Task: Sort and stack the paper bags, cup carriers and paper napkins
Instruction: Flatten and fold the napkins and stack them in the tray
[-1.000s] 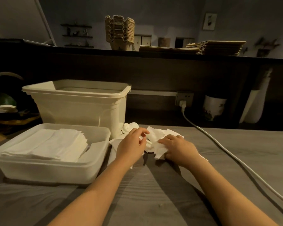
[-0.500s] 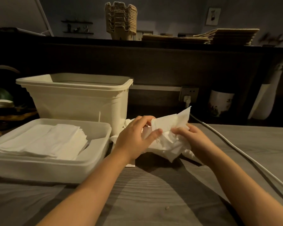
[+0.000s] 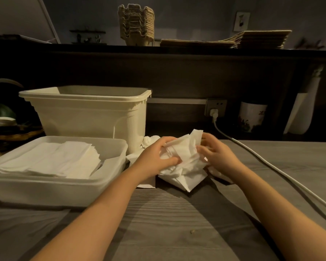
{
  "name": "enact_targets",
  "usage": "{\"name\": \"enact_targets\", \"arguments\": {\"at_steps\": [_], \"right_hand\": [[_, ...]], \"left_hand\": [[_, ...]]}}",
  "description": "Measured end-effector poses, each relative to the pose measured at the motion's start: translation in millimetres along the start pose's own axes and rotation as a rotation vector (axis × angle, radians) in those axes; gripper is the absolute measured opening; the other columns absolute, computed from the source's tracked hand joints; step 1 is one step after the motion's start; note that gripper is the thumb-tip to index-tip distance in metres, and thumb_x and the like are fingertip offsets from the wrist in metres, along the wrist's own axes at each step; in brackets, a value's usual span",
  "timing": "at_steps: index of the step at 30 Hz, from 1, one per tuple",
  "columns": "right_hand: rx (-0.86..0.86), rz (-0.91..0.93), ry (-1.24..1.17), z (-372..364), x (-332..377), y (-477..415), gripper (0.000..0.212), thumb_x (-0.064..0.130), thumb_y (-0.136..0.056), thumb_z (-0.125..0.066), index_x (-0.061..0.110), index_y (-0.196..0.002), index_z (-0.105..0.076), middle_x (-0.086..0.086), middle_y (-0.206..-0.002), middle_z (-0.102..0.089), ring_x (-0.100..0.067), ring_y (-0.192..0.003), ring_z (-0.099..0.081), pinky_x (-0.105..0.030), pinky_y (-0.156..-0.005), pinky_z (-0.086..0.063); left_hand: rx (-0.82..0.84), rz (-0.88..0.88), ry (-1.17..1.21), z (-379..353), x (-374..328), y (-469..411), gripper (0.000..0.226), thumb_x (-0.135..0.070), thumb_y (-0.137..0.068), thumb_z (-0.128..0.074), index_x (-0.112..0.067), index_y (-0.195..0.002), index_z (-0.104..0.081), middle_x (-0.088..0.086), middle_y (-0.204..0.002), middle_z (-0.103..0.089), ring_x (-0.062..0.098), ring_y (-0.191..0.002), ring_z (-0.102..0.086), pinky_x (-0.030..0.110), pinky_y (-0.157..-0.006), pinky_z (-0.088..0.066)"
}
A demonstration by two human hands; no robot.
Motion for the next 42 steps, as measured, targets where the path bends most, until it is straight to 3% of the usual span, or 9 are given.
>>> {"name": "enact_targets", "arguments": {"at_steps": [4,8,11,15,23,28,34,37,42], "right_hand": [[-0.098,0.120,-0.089,13,5,-5,0.062,0.011,-0.091,-0.055,0.043,-0.138,-0.028,0.012,-0.117,-0.044,0.001,-0.093,-0.052,-0.015,-0.064,-0.046],[0.081,0.289,0.154,1,9,-1,0.068,0.012,-0.086,-0.063,0.055,-0.125,-0.027,0.017,-0.128,-0.030,0.002,-0.113,-0.037,-0.014,-0.087,-0.040],[0.125,0.266,0.241,-5,4,0,0.060,0.017,-0.087,-0.063,0.050,-0.129,-0.034,0.017,-0.131,-0.029,-0.004,-0.122,-0.033,-0.022,-0.100,-0.034],[0.029,0.234,0.279,0,4,-3,0.052,0.021,-0.090,-0.058,0.034,-0.137,-0.038,0.010,-0.132,-0.040,-0.001,-0.112,-0.040,-0.018,-0.090,-0.035],[-0.055,0.135,0.020,8,7,-4,0.054,0.022,-0.091,-0.058,0.030,-0.139,-0.036,0.015,-0.112,-0.049,0.000,-0.097,-0.050,-0.016,-0.078,-0.042],[0.021,0.036,-0.266,1,6,-3,0.051,0.036,-0.092,-0.050,0.030,-0.140,-0.034,0.011,-0.110,-0.056,-0.006,-0.101,-0.057,-0.023,-0.081,-0.049],[0.082,-0.026,-0.366,-5,10,3,0.043,0.044,-0.092,-0.044,0.026,-0.130,-0.047,0.008,-0.113,-0.058,-0.009,-0.099,-0.059,-0.027,-0.082,-0.050],[0.126,-0.066,-0.454,-5,11,7,0.042,0.052,-0.080,-0.048,0.029,-0.115,-0.055,0.007,-0.108,-0.061,-0.011,-0.096,-0.061,-0.027,-0.076,-0.052],[0.153,-0.107,-0.335,-7,7,8,0.016,0.029,-0.088,-0.059,0.018,-0.099,-0.063,-0.004,-0.091,-0.068,-0.016,-0.079,-0.065,-0.030,-0.068,-0.053]], "left_hand": [[-0.027,0.016,0.052,5,1,-2,0.046,-0.019,-0.085,-0.066,-0.032,-0.124,-0.046,-0.023,-0.109,-0.050,0.000,-0.108,-0.048,0.021,-0.089,-0.043],[-0.028,0.027,0.011,2,4,-2,0.039,-0.022,-0.088,-0.063,-0.025,-0.124,-0.051,-0.020,-0.104,-0.055,0.002,-0.106,-0.052,0.015,-0.081,-0.043],[-0.045,0.070,-0.063,2,11,0,0.037,-0.026,-0.089,-0.061,-0.027,-0.125,-0.052,-0.013,-0.107,-0.059,0.006,-0.104,-0.053,0.018,-0.079,-0.043],[-0.108,0.080,-0.099,5,11,-1,0.030,-0.026,-0.090,-0.059,-0.026,-0.120,-0.056,-0.009,-0.107,-0.060,0.011,-0.105,-0.055,0.024,-0.078,-0.042],[-0.363,0.065,0.209,24,-6,0,0.016,-0.026,-0.092,-0.057,-0.022,-0.108,-0.057,-0.005,-0.096,-0.062,0.013,-0.092,-0.058,0.027,-0.075,-0.046],[-0.499,0.123,0.716,30,-4,4,0.015,-0.021,-0.089,-0.061,-0.024,-0.104,-0.060,-0.001,-0.102,-0.067,0.019,-0.100,-0.063,0.033,-0.082,-0.053],[-0.333,0.299,1.068,12,-2,5,0.018,-0.027,-0.090,-0.060,-0.020,-0.106,-0.062,0.001,-0.089,-0.071,0.015,-0.076,-0.069,0.026,-0.056,-0.056],[-0.210,0.406,1.162,-3,-2,7,0.026,-0.027,-0.088,-0.061,-0.015,-0.111,-0.061,0.009,-0.094,-0.071,0.024,-0.086,-0.068,0.035,-0.067,-0.059],[-0.072,0.518,1.265,-21,2,11,0.036,-0.030,-0.085,-0.062,-0.010,-0.115,-0.060,0.019,-0.107,-0.069,0.033,-0.100,-0.066,0.047,-0.078,-0.055]]}}
Point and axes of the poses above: each hand's wrist, its own y-axis away from the middle knuckle, its own z-axis out of the back of the hand, x = y × z, the point moved 5 cm from there along -y, towards the middle knuckle
